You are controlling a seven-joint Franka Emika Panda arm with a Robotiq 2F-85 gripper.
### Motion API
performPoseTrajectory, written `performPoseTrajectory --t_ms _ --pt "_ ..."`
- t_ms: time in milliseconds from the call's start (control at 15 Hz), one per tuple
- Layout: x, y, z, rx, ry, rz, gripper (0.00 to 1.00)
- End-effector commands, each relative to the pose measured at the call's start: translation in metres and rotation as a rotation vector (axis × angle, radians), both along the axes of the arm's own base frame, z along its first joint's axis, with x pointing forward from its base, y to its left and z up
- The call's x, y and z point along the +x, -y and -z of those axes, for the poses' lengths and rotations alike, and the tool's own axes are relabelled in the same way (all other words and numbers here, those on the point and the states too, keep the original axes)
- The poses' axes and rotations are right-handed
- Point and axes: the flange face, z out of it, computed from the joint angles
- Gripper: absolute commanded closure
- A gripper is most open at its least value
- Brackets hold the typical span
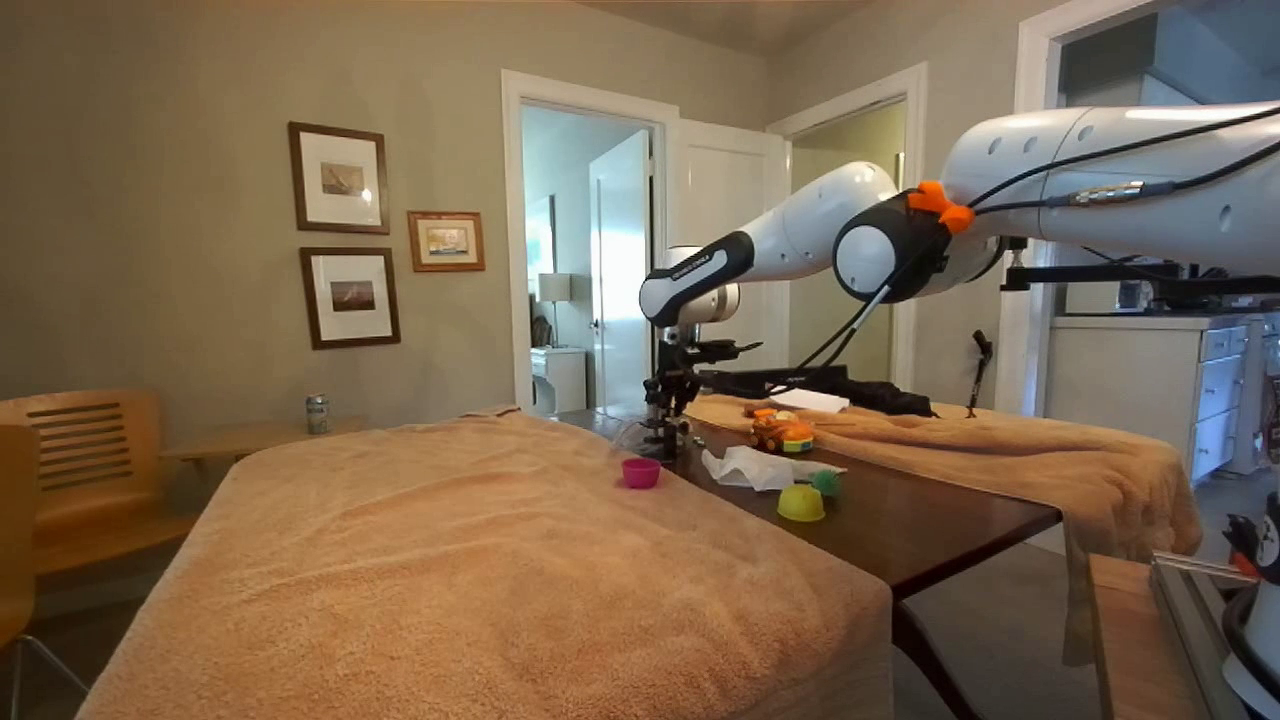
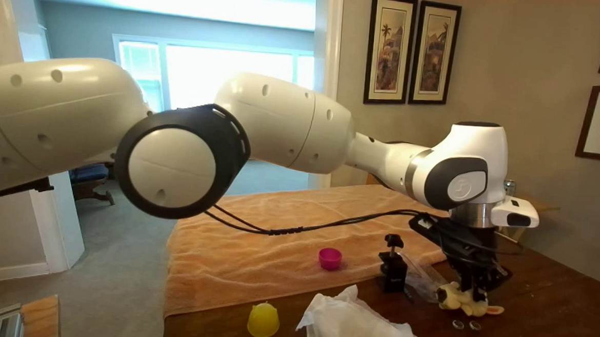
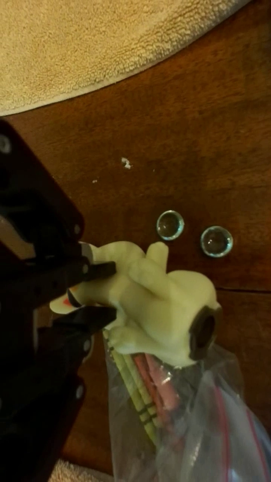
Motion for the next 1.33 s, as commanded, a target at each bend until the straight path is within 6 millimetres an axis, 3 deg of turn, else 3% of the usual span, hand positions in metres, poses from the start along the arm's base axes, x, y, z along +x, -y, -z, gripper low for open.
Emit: performPoseTrajectory --t_ms 0,800,867,933,1267 --pt "0.002 0.0 0.004 -0.015 0.007 0.014 0.99" --pt "0.002 0.0 0.003 -0.009 0.004 0.021 0.97" --pt "0.002 0.0 0.001 -0.013 0.009 0.019 0.64" --pt "0.003 -0.001 -0.001 -0.009 0.011 0.021 0.63" --pt "0.006 -0.004 -0.017 -0.023 0.019 0.013 0.28"
